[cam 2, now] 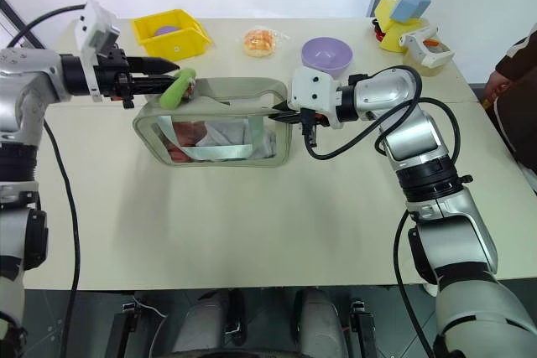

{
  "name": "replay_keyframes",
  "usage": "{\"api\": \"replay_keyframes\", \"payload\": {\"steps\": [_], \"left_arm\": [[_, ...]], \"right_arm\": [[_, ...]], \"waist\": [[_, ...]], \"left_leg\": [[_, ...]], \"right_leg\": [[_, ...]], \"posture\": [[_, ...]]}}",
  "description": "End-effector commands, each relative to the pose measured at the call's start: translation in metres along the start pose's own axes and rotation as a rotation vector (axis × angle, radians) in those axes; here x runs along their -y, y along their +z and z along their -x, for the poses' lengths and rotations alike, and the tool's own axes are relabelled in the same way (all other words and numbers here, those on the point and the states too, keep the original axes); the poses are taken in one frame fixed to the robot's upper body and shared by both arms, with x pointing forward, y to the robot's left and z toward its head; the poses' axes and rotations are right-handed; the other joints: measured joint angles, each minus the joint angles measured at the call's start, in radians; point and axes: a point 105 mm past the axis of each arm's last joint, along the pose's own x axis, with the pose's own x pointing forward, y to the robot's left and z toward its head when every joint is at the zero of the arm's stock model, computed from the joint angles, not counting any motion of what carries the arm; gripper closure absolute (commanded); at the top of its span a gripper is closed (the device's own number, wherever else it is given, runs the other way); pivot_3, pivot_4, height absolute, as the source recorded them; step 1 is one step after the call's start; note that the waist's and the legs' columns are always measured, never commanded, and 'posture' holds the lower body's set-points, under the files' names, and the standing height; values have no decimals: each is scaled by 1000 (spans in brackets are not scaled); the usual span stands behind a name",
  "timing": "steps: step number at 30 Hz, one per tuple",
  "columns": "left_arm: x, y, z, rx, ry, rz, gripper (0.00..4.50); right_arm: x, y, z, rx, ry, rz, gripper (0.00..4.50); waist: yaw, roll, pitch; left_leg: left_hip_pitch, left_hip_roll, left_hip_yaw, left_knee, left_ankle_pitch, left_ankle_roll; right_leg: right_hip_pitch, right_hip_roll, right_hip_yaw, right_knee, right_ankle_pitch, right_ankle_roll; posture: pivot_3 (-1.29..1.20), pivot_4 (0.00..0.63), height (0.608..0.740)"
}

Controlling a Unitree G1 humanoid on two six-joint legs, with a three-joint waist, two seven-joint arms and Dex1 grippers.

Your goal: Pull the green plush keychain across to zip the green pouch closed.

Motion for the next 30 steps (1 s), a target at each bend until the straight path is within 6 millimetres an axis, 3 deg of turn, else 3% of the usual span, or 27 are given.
{"api": "replay_keyframes", "payload": {"steps": [1,7,10,17,22,25,30], "left_arm": [[-10,24,22,18,73,-84,158],[-7,27,66,-56,115,-75,29],[5,5,79,-130,104,-34,29],[29,-11,66,-102,87,41,29],[27,-38,50,-145,122,28,29],[29,-40,51,-162,98,12,838],[29,-42,51,-180,78,-10,3386]], "right_arm": [[4,9,0,16,-14,43,4500],[5,10,-2,26,-11,47,4500],[6,11,-5,35,-7,50,4500],[7,13,-10,52,0,52,4500],[6,14,-11,55,3,48,4500],[6,14,-10,55,2,46,4500],[6,14,-8,53,-7,38,4500]], "waist": [[0,0,0],[-8,0,0],[-9,1,0],[-10,1,0],[-10,1,0],[-11,1,0],[-11,1,0]], "left_leg": [[0,0,0,0,0,0],[0,0,0,0,0,0],[0,0,0,0,0,0],[0,0,-1,0,0,0],[1,0,-1,0,0,0],[1,0,-1,0,0,0],[1,0,-1,0,0,0]], "right_leg": [[0,0,0,0,0,0],[-1,0,0,0,0,0],[0,0,0,0,0,0],[1,0,0,0,0,0],[1,0,0,1,0,0],[1,0,0,0,0,0],[1,0,0,0,0,0]], "posture": [[0,150,739],[0,150,739],[0,150,739],[0,150,739],[0,150,739],[0,150,739],[0,150,739]]}}
